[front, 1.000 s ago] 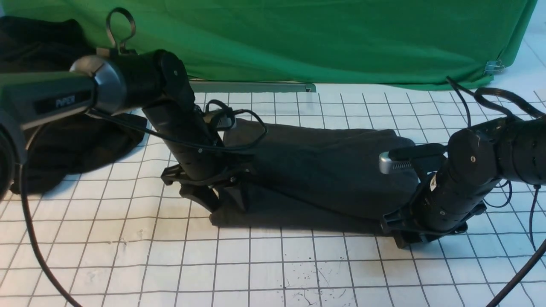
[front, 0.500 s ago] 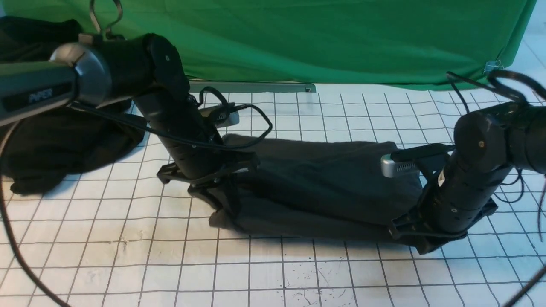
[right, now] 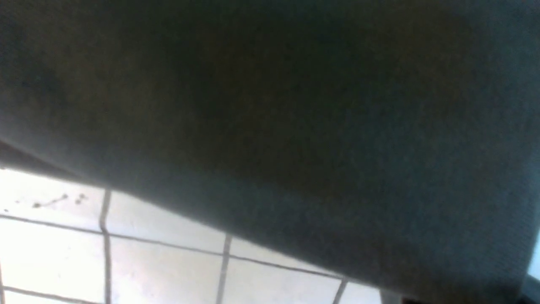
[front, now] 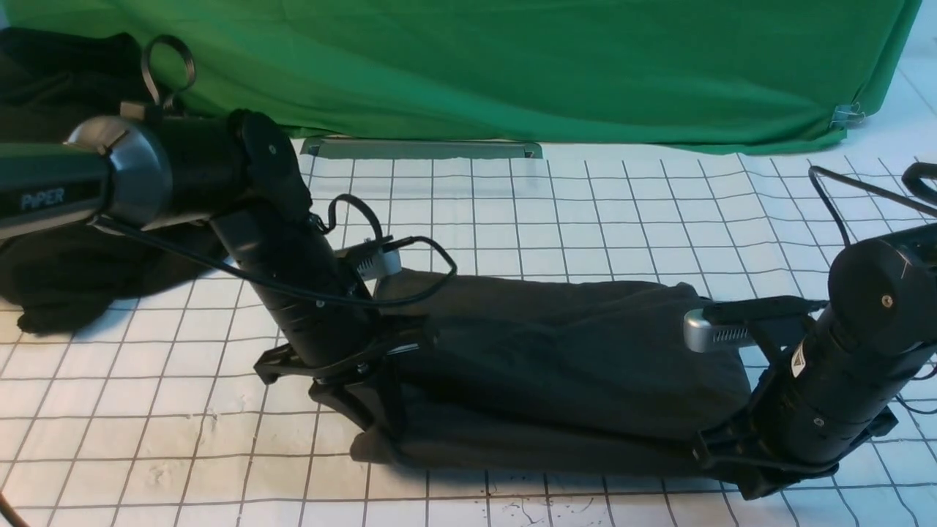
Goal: Fold a long-sleeved shirt over a white checkered tablecloth.
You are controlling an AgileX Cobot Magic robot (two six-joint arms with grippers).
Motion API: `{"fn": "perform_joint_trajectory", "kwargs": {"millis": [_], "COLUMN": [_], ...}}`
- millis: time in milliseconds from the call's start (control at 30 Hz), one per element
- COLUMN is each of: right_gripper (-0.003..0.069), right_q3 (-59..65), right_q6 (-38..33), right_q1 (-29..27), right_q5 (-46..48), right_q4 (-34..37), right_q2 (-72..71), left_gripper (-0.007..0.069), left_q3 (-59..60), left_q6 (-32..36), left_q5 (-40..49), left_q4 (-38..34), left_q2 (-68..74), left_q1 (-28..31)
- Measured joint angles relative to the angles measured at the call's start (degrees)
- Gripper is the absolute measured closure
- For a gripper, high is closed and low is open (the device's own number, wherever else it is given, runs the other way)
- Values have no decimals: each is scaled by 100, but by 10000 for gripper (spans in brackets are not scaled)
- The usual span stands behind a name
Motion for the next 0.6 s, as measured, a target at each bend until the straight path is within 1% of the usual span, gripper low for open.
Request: {"fn": "perform_joint_trajectory", "kwargs": {"millis": [100, 167, 233, 267, 300, 333, 367, 433, 500, 600], "right_gripper": [580, 540, 479, 471, 404, 396, 342, 296, 269, 258], "right_q3": [26, 54, 54, 54, 54, 54, 54, 54, 54, 46], "right_q6": [40, 50, 70, 70, 75, 75, -2, -173, -263, -367], "right_q1": [0, 0, -5, -5, -5, -5, -5, -11, -11, -11], "right_q5": [-62, -103, -129, -143, -143, -143, -149, -142, -120, 66], "right_q4": [-21, -103, -164, -171, -186, -195, -221, -256, -347, -486], "right_q2": [0, 0, 0, 0, 0, 0, 0, 0, -19, -92], "left_gripper": [506, 451, 387, 375, 323, 317, 266, 228, 193, 171], "left_q3": [5, 26, 69, 77, 92, 97, 106, 106, 111, 111], "left_q6": [0, 0, -13, -13, -13, -13, 13, 64, 131, 144], "left_q5": [99, 180, 204, 204, 211, 210, 210, 210, 210, 210], "left_q4": [112, 349, 413, 413, 336, 336, 243, 178, 132, 115], "left_q2": [-2, -7, -7, -7, -7, -14, -42, -109, -265, -599], "left_q1": [0, 5, 10, 10, 10, 10, 10, 10, 10, 10]}}
